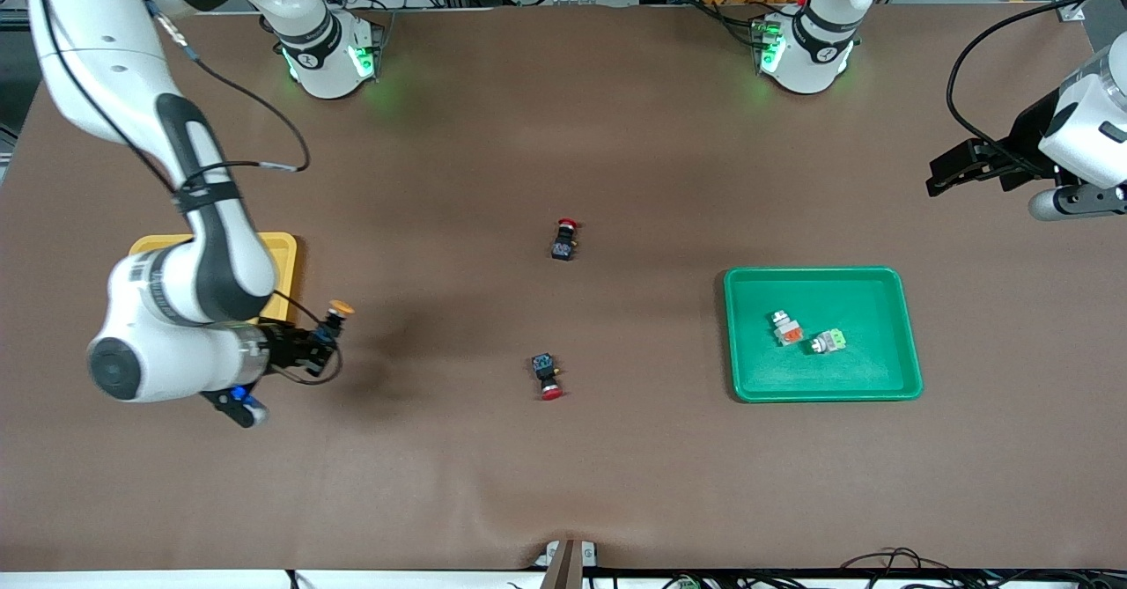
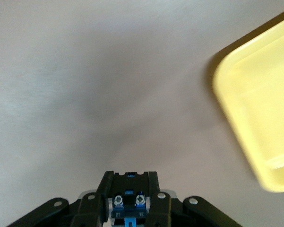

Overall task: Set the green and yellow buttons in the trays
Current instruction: 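Carry the held switch with the right gripper to the yellow tray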

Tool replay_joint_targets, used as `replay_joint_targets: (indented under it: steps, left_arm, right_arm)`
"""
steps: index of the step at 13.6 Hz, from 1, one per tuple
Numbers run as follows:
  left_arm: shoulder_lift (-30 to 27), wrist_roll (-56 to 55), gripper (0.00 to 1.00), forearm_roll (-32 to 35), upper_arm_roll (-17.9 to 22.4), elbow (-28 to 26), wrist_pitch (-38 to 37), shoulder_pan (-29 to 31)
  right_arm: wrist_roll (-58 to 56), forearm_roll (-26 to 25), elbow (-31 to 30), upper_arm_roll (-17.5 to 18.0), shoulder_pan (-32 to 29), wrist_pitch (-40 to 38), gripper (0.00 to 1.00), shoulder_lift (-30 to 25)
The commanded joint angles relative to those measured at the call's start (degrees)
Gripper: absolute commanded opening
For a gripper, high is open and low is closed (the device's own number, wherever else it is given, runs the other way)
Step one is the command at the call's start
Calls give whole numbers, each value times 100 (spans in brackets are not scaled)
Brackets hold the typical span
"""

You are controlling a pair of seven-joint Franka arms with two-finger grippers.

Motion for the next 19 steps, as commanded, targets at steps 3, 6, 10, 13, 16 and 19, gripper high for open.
replay_joint_targets:
  steps: [3, 6, 10, 13, 16, 19]
  left_arm:
    - [-172, 52, 100, 122, -67, -166, 78, 60]
    - [-172, 52, 100, 122, -67, -166, 78, 60]
    - [-172, 52, 100, 122, -67, -166, 78, 60]
    - [-172, 52, 100, 122, -67, -166, 78, 60]
    - [-172, 61, 100, 122, -67, -166, 78, 60]
    - [-180, 61, 100, 122, -67, -166, 78, 60]
  right_arm:
    - [-1423, -287, -867, 80, -900, -89, 0, -595]
    - [-1915, -393, -1437, 80, -1243, 94, 0, -868]
    - [-2916, -526, -2316, 80, -1814, 1191, 0, -939]
    - [-3174, -543, -2775, 80, -1904, 1799, 0, -913]
    - [-3602, -763, -2828, 71, -2148, 2300, 0, -676]
    - [-3736, -763, -2819, 71, -2194, 2345, 22, -605]
